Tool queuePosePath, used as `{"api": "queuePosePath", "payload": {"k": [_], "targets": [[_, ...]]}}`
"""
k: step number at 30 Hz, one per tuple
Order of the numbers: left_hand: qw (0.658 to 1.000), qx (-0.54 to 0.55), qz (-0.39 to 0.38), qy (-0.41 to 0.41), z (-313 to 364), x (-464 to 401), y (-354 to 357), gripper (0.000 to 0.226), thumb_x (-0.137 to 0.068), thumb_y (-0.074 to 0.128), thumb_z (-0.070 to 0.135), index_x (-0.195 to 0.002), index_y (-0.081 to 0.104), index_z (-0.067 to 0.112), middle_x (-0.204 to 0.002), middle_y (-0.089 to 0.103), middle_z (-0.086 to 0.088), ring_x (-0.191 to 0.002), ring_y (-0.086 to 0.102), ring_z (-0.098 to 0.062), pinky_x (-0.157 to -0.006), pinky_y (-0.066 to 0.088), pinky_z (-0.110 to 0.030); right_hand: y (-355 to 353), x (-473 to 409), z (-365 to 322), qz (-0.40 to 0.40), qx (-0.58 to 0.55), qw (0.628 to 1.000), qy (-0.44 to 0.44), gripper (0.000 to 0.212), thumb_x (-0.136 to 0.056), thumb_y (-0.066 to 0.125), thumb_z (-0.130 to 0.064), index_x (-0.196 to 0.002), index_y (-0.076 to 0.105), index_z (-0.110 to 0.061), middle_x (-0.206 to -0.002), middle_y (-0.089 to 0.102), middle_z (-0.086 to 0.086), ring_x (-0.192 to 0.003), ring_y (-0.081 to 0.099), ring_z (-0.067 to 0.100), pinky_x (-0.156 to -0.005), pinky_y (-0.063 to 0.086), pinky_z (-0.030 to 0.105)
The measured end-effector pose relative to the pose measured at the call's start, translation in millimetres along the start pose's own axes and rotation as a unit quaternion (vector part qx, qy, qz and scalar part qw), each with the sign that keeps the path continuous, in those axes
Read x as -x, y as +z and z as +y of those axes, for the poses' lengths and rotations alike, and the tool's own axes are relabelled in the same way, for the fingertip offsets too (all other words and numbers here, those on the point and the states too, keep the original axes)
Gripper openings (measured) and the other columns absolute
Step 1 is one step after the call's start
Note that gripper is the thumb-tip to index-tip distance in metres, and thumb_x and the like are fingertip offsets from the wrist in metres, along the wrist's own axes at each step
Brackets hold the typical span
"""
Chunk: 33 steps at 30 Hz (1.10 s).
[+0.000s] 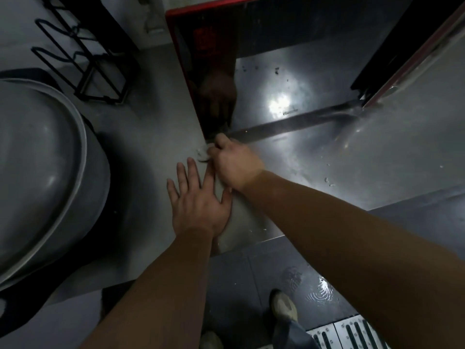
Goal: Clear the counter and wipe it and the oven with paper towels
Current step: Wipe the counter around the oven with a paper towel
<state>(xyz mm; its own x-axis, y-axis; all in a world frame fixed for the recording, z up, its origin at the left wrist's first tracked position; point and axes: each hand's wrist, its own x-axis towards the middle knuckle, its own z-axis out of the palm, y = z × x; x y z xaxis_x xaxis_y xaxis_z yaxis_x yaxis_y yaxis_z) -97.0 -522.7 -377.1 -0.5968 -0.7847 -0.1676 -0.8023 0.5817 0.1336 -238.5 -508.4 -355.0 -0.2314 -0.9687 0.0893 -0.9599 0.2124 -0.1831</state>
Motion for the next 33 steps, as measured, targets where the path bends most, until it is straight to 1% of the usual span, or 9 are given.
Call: {"api": "queuePosePath", "payload": {"k": [4, 11, 14, 18, 20, 24, 28, 31, 33], "targets": [[1.000, -0.008, -0.012, -0.002, -0.8, 0.0, 0.9, 0.075, -0.092, 0.015, 0.069, -0.158, -0.004, 0.038, -0.167, -0.013, -0.005, -0.153, -0.017, -0.027, -0.122, -0.006, -0.054, -15.0, -0.9, 38.9, -0.010, 0.024, 0.997, 0.067, 0.031, -0.098, 0.045, -0.025, -0.116, 0.064, -0.008, -0.114, 0.053, 0.017, -0.086, 0.060, 0.039, -0.064, 0.043, 0.042], [1.000, -0.012, -0.009, 0.005, -1.6, 0.9, 0.0, 0.075, -0.093, 0.013, 0.069, -0.158, -0.008, 0.037, -0.167, -0.015, -0.006, -0.152, -0.018, -0.027, -0.122, -0.005, -0.053, -29.9, 23.7, 104.1, 0.027, 0.011, 0.955, 0.294, 0.032, -0.098, 0.042, -0.020, -0.120, 0.062, -0.007, -0.124, 0.052, 0.017, -0.099, 0.061, 0.045, -0.085, 0.049, 0.047], [1.000, -0.015, -0.007, 0.007, -2.5, 1.2, 0.2, 0.076, -0.093, 0.011, 0.070, -0.158, -0.010, 0.036, -0.167, -0.015, -0.007, -0.152, -0.017, -0.028, -0.122, -0.005, -0.053, -46.6, 41.1, 146.6, 0.034, 0.029, 0.934, 0.354, 0.031, -0.095, 0.049, -0.016, -0.118, 0.065, -0.004, -0.122, 0.053, 0.021, -0.100, 0.061, 0.045, -0.086, 0.049, 0.046], [1.000, -0.018, -0.007, 0.009, -2.2, 0.2, 0.5, 0.076, -0.093, 0.010, 0.070, -0.158, -0.011, 0.036, -0.166, -0.016, -0.008, -0.152, -0.018, -0.029, -0.122, -0.005, -0.053, -68.7, 66.8, 195.0, 0.059, -0.012, 0.906, 0.418, 0.042, -0.096, 0.046, -0.039, -0.115, 0.067, -0.008, -0.114, 0.060, 0.024, -0.099, 0.063, 0.042, -0.086, 0.053, 0.045], [1.000, -0.018, -0.012, 0.008, -2.2, 0.1, 0.4, 0.076, -0.093, 0.010, 0.070, -0.158, -0.011, 0.036, -0.166, -0.017, -0.008, -0.152, -0.019, -0.029, -0.122, -0.006, -0.053, -75.9, 73.1, 184.7, 0.065, -0.013, 0.919, 0.389, 0.042, -0.096, 0.052, -0.041, -0.116, 0.067, -0.007, -0.115, 0.058, 0.023, -0.098, 0.062, 0.041, -0.085, 0.052, 0.044], [1.000, -0.021, -0.015, 0.003, -0.5, 0.5, -0.6, 0.076, -0.093, 0.013, 0.069, -0.158, -0.008, 0.036, -0.167, -0.015, -0.007, -0.152, -0.018, -0.028, -0.122, -0.006, -0.054, -68.6, 62.8, 102.4, 0.095, -0.060, 0.958, 0.264, 0.033, -0.088, 0.066, -0.031, -0.114, 0.067, -0.011, -0.113, 0.060, 0.018, -0.093, 0.062, 0.039, -0.076, 0.048, 0.039], [1.000, -0.023, -0.020, -0.002, 0.3, 0.4, -2.2, 0.077, -0.092, 0.017, 0.068, -0.159, -0.002, 0.035, -0.167, -0.011, -0.007, -0.153, -0.014, -0.029, -0.122, -0.006, -0.053, -21.3, 60.0, 25.4, 0.043, -0.091, 0.983, 0.153, 0.027, -0.088, 0.060, -0.023, -0.112, 0.067, -0.013, -0.107, 0.058, 0.015, -0.076, 0.063, 0.040, -0.066, 0.055, 0.042], [0.999, -0.027, -0.018, -0.002, -0.2, 0.5, -1.1, 0.077, -0.092, 0.019, 0.068, -0.159, -0.001, 0.036, -0.168, -0.009, -0.007, -0.153, -0.013, -0.028, -0.122, -0.006, -0.053, -7.0, 69.0, 18.5, 0.039, -0.078, 0.987, 0.138, 0.023, -0.089, 0.061, -0.018, -0.109, 0.067, -0.008, -0.099, 0.055, 0.018, -0.063, 0.060, 0.040, -0.056, 0.054, 0.043], [1.000, -0.023, -0.018, -0.003, -0.7, 0.4, -0.2, 0.077, -0.092, 0.020, 0.067, -0.159, 0.001, 0.036, -0.168, -0.008, -0.007, -0.153, -0.011, -0.028, -0.122, -0.005, -0.053, -11.6, 73.1, 40.5, 0.049, -0.056, 0.982, 0.174, 0.023, -0.094, 0.056, -0.024, -0.112, 0.064, -0.011, -0.102, 0.053, 0.017, -0.066, 0.061, 0.040, -0.059, 0.052, 0.044]]}}
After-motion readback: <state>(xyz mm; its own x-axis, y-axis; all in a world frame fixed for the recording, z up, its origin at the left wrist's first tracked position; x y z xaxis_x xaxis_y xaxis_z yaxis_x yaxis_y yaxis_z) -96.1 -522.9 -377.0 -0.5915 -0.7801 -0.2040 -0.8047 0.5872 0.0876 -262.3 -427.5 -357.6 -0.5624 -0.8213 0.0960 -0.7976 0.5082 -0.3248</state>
